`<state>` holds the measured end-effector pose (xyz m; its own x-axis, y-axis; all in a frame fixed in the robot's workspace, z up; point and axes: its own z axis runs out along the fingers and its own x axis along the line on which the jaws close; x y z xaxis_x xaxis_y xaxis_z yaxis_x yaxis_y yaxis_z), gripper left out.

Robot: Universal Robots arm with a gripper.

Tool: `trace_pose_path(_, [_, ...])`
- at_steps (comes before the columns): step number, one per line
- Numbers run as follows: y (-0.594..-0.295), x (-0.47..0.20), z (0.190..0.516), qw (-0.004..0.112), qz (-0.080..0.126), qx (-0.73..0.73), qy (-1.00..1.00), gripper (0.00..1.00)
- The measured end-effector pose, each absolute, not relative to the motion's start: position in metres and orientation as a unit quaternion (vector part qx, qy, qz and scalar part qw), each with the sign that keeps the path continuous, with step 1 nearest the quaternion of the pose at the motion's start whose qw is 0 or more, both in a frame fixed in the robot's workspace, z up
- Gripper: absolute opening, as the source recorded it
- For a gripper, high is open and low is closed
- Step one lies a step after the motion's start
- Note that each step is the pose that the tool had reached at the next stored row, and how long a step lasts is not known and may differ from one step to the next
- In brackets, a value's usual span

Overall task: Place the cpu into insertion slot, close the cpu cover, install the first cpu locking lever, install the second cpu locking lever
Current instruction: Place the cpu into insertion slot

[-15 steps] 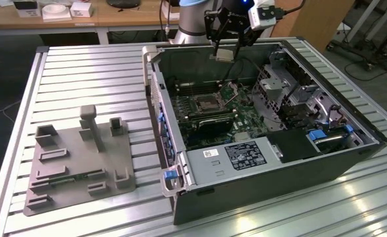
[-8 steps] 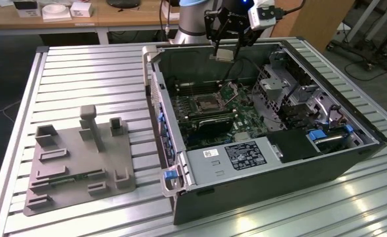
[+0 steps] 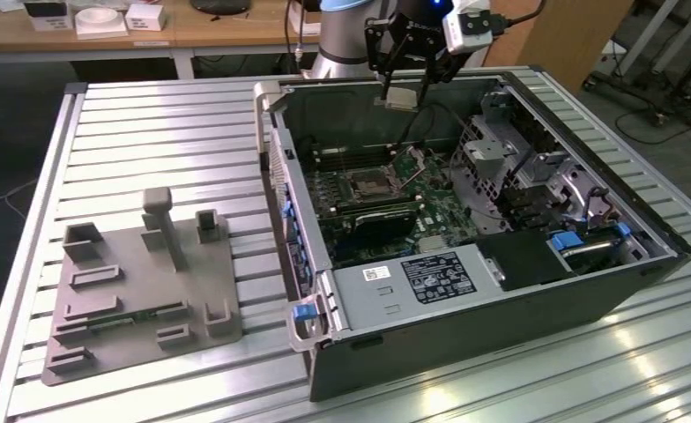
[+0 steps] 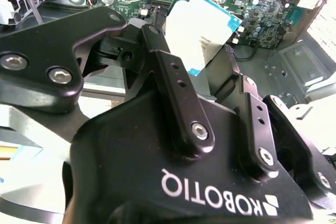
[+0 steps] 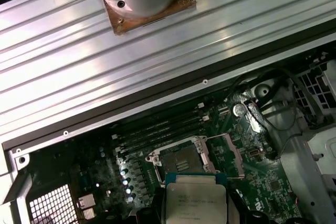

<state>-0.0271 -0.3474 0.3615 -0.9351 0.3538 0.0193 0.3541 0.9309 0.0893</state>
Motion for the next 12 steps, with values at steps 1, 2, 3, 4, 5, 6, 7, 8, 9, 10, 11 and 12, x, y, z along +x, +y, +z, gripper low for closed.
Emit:
trace_pose_path(1, [-0.3474, -0.0271, 0.3615, 0.001, -0.046, -0.180, -0.983, 0.54])
trace_pose_path(2, [-0.3474, -0.0271, 0.3615, 0.001, -0.046, -0.181, -0.982, 0.54])
trace_pose_path(3, [-0.3474, -0.0271, 0.3615, 0.001, -0.046, -0.181, -0.982, 0.54])
trace_pose_path(4, [-0.3474, -0.0271, 0.3616, 0.001, -0.046, -0.182, -0.982, 0.54])
trace_pose_path(5, [-0.3474, -0.0271, 0.3615, 0.001, -0.046, -0.182, -0.982, 0.54])
trace_pose_path(6, [-0.3474, -0.0271, 0.3615, 0.001, -0.046, -0.183, -0.982, 0.54])
trace_pose_path(7, [-0.3474, -0.0271, 0.3616, 0.001, -0.046, -0.183, -0.982, 0.54])
trace_pose_path(8, [-0.3474, -0.0271, 0.3615, 0.001, -0.046, -0.184, -0.982, 0.54])
trace_pose_path(9, [-0.3474, -0.0271, 0.3615, 0.001, -0.046, -0.184, -0.982, 0.54])
trace_pose_path(10, [-0.3474, -0.0271, 0.3615, 0.001, -0.046, -0.184, -0.982, 0.54])
trace_pose_path(11, [-0.3474, -0.0271, 0.3615, 0.001, -0.046, -0.185, -0.982, 0.54])
trace_pose_path(12, [-0.3474, -0.0271, 0.3616, 0.001, -0.046, -0.185, -0.982, 0.54])
